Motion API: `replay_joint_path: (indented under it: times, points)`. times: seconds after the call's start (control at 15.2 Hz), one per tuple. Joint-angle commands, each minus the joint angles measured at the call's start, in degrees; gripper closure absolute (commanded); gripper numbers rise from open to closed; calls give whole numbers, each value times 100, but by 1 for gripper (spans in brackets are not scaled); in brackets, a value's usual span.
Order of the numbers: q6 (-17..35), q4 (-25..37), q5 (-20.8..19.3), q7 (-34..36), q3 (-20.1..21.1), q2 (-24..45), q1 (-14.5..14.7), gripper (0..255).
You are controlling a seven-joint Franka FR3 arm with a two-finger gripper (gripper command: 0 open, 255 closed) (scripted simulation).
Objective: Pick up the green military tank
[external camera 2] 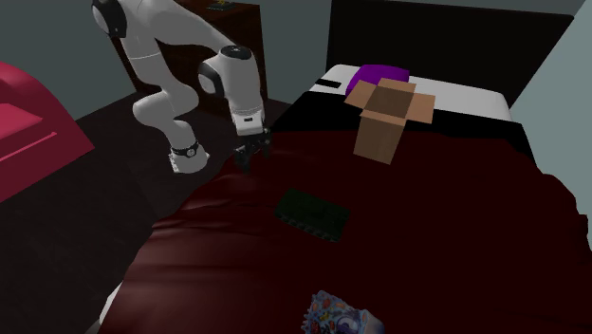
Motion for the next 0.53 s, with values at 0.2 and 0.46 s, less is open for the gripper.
replay_joint_path:
  times: [0.2, 0.46]
  points:
    - [303, 698, -34, 106, 128, 1097, 108, 0]
    - [405, 1389, -93, 187, 206, 1970, 215, 0]
